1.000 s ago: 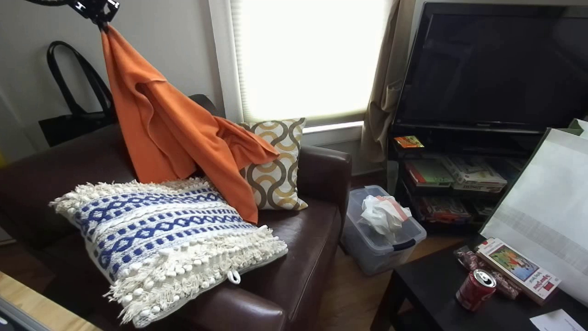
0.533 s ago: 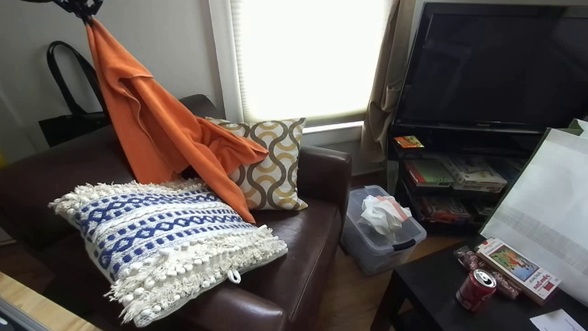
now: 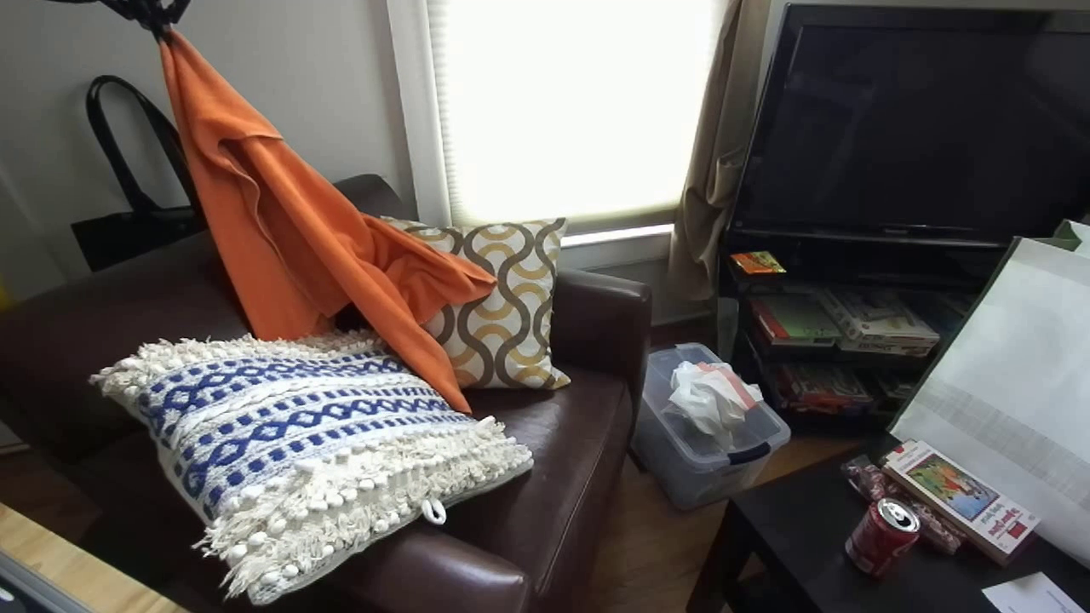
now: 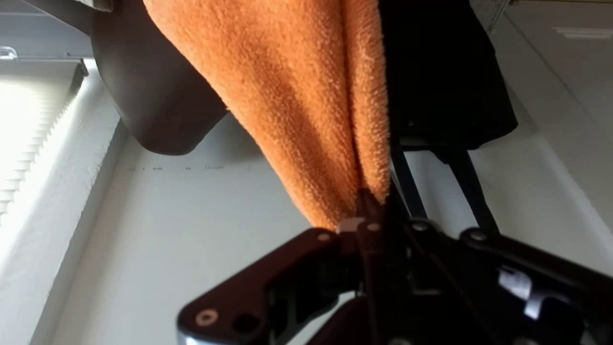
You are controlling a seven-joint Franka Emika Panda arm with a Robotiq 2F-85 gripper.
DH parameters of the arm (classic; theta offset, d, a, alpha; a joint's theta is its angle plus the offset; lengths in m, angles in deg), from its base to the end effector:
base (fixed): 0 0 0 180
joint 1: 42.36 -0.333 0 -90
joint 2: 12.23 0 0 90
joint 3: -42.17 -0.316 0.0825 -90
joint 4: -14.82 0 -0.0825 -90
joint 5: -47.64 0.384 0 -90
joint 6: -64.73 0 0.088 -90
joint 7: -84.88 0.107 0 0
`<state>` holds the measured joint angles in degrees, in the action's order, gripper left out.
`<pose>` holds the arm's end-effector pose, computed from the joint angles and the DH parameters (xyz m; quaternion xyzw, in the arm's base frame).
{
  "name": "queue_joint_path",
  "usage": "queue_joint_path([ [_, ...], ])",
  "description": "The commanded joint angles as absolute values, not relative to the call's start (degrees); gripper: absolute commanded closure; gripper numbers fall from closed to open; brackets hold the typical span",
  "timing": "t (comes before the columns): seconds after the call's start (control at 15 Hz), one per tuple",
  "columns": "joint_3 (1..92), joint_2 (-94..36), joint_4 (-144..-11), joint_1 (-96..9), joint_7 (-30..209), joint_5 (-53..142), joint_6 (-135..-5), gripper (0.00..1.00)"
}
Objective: Place the orange towel on the backrest of the sofa
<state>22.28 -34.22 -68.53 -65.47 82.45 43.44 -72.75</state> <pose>0.5518 0.4541 0.5425 -0.8872 -0.3597 -0.2606 0.1244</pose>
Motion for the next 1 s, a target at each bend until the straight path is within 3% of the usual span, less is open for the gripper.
queue_joint_path([
  [0.0, 22.8, -38.6, -57.3, -69.4, 80.4, 40.3, -71.0, 0.99],
  [0.53, 22.7, -49.5, -38.1, -76.5, 75.9, 34.3, -71.1, 0.99],
  [0.93, 24.1, -57.7, -30.7, -81.1, 69.5, 36.3, -75.9, 0.99],
])
